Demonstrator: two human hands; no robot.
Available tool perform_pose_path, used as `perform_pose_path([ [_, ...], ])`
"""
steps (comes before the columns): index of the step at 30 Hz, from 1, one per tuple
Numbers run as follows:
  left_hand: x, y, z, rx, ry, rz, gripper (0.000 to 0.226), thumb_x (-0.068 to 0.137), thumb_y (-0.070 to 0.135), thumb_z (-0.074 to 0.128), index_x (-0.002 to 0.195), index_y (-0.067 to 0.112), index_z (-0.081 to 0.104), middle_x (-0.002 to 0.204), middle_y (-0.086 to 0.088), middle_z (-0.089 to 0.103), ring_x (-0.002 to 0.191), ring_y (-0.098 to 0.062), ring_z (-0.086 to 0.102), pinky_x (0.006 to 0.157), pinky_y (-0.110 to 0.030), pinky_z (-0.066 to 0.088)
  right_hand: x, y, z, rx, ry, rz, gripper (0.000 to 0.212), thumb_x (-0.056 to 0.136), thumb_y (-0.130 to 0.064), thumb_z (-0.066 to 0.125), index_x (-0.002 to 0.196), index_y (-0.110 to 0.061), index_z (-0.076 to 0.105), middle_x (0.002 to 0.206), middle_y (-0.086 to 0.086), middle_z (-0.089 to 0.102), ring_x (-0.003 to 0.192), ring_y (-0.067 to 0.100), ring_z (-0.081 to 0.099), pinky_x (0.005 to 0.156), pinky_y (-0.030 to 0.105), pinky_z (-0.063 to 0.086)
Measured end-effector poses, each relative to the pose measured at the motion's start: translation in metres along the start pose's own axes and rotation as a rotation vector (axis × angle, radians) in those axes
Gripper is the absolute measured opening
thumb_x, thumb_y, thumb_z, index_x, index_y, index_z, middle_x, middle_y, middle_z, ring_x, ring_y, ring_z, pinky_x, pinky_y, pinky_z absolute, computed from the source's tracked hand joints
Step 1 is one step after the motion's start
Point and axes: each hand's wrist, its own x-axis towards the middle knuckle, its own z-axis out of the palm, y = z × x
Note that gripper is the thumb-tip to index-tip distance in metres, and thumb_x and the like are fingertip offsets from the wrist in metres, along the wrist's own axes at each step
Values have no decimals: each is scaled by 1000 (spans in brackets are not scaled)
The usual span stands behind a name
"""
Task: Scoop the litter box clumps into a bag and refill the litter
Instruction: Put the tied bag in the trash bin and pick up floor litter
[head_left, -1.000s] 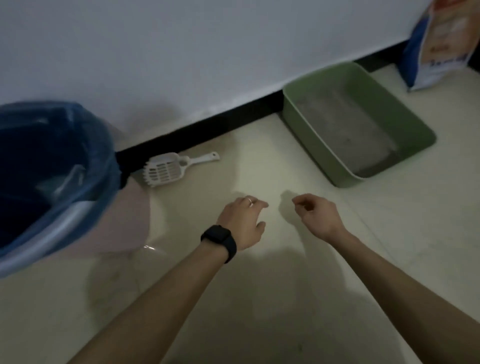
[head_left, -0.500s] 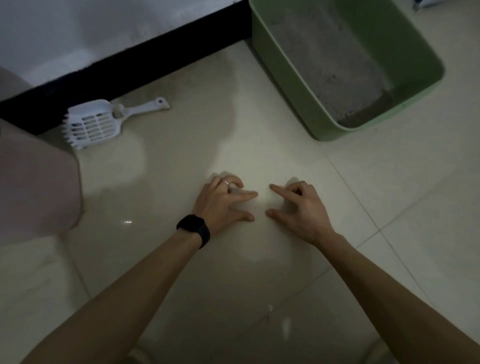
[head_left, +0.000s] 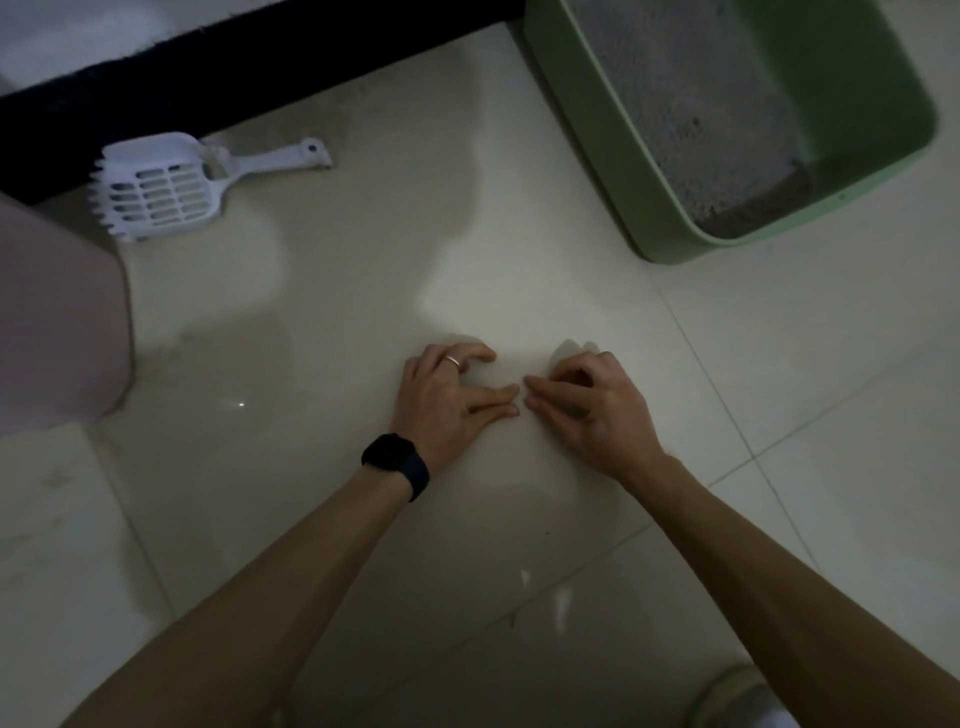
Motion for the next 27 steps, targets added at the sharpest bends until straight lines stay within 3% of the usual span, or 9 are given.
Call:
perform_pose_path([
  [4,-1,0,-2,21,3,77,15,76,54,74,86,43,77,118,8,61,95,-21,53,82,-37,38,-3,1,4,-41,47,-78,21,93,-37,67,102,-22,79,95,-2,69,84,20,57,65,28,46],
  [9,-2,6,1,34,48,162,9,78,39,79,85,32,79,104,2,67,83,-25,60,73,-32,40,-5,-6,10,-58,106,-52,16,94,-28,68,96,-16,79,91,2,70,82,23,58,67,27,47],
  [15,-6,10,6,142,204,282,10,84,32,76,76,26,77,87,3,69,73,-26,61,64,-33,43,-4,-14,13,-181,105,-119,18,96,-19,65,87,-6,73,84,11,64,73,30,57,63,41,47],
  [20,-8,10,9,228,226,344,16,87,31,73,73,23,74,86,3,68,72,-24,60,62,-32,41,-5,-21,13,-276,11,-92,22,97,-18,60,83,-3,65,81,14,59,72,33,53,62,43,43],
  [23,-10,4,10,272,204,392,21,91,32,69,74,20,71,87,1,68,72,-23,59,62,-33,42,-7,-19,8,-134,-25,100,16,96,-18,61,87,-5,63,87,14,59,83,32,53,71,42,45],
  [27,-19,-1,10,199,189,373,11,86,24,75,76,19,72,87,0,66,76,-19,53,62,-32,40,-15,-7,-3,32,42,307,16,98,-19,58,95,-5,65,94,12,60,91,28,53,80,36,43],
])
